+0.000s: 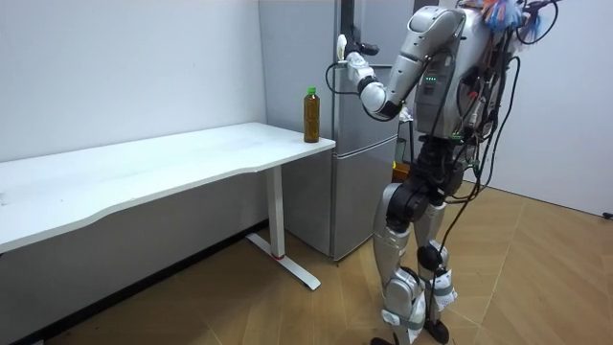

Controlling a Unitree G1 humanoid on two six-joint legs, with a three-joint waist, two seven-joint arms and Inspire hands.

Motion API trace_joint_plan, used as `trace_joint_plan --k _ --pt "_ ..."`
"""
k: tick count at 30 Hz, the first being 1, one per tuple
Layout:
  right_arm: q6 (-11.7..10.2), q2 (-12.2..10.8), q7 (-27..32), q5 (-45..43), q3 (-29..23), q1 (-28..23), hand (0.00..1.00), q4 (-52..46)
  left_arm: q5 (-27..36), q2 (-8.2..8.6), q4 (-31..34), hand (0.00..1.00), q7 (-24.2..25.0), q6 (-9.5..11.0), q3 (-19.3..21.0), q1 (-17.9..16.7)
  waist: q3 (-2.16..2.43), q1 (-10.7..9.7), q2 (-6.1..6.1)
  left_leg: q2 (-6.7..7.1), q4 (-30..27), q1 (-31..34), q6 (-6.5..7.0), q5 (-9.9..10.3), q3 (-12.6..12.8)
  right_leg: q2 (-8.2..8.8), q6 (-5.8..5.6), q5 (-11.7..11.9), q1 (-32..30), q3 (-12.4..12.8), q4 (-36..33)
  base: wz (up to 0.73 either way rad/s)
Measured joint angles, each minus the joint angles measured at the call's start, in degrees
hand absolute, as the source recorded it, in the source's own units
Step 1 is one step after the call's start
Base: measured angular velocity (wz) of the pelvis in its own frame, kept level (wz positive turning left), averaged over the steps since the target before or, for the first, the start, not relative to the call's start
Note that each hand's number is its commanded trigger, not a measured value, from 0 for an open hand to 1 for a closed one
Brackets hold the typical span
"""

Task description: Put the bottle in the upper fridge

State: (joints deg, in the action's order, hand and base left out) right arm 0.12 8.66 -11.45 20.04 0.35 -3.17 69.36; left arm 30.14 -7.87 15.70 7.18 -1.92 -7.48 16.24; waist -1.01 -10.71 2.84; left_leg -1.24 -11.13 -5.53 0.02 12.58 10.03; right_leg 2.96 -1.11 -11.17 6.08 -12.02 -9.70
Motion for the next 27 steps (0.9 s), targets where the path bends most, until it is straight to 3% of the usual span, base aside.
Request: trace_joint_plan --k 4,12,17,19,20,21,27 --pt "0.06 -0.03 -0.06 0.13 0.85 0.08 0.0 -0.1 3.93 0.1 0.0 1.0 0.58 1.19 -0.79 -1.07 0.33 0.15 -0.26 0.01 -0.13 0.07 0.01 0.0 0.0 0.04 -0.09 0.07 0.01 -0.17 -0.08 0.02" --pt "0.01 0.49 -1.3 1.4 1.23 0.0 0.0 0.0 3.93 -0.57 -0.22 0.78 0.75 1.38 -2.53 -1.05 0.25 -0.25 0.47 -0.02 -0.26 -0.08 0.11 -0.06 0.06 -0.02 -0.17 0.3 0.3 0.12 0.01 -0.01" --pt "0.01 0.95 -1.9 2.47 2.35 0.09 0.0 -0.02 4.04 -1.07 -0.32 0.49 2.23 1.27 -4.17 -1.04 0.09 -0.18 1.11 -0.04 -0.26 -0.14 0.11 -0.07 0.11 -0.05 -0.16 0.29 0.31 0.18 0.01 0.0" --pt "0.01 0.93 -2.32 2.45 2.48 0.11 0.0 -0.02 3.88 -1.06 -0.42 0.14 2.72 0.56 -5.9 -1.04 0.08 -0.24 1.1 -0.05 -0.25 -0.14 0.11 -0.07 0.16 -0.06 -0.16 0.29 0.28 0.31 -0.02 -0.04" --pt "0.01 0.93 -2.4 2.44 2.48 0.11 0.0 -0.03 3.85 -1.06 -0.42 0.05 3.08 0.41 -6.16 -1.04 0.08 -0.23 1.1 -0.05 -0.25 -0.14 0.11 -0.07 0.16 -0.06 -0.16 0.29 0.25 0.33 -0.03 -0.04" --pt "0.01 0.93 -2.45 2.44 2.48 0.12 0.0 -0.03 3.81 -1.06 -0.41 0.0 3.84 0.15 -6.34 -1.04 0.08 -0.3 1.09 -0.05 -0.25 -0.14 0.11 -0.07 0.17 -0.06 -0.15 0.29 0.19 0.39 -0.03 0.0" --pt "-0.01 0.93 -2.47 2.45 2.81 0.12 0.0 -0.08 0.27 -1.09 -0.4 0.0 6.23 -0.4 -6.57 -1.04 0.05 -0.34 1.0 -0.05 -0.23 -0.06 0.11 -0.07 0.23 -0.07 -0.15 0.29 -0.01 0.43 -0.04 0.0"
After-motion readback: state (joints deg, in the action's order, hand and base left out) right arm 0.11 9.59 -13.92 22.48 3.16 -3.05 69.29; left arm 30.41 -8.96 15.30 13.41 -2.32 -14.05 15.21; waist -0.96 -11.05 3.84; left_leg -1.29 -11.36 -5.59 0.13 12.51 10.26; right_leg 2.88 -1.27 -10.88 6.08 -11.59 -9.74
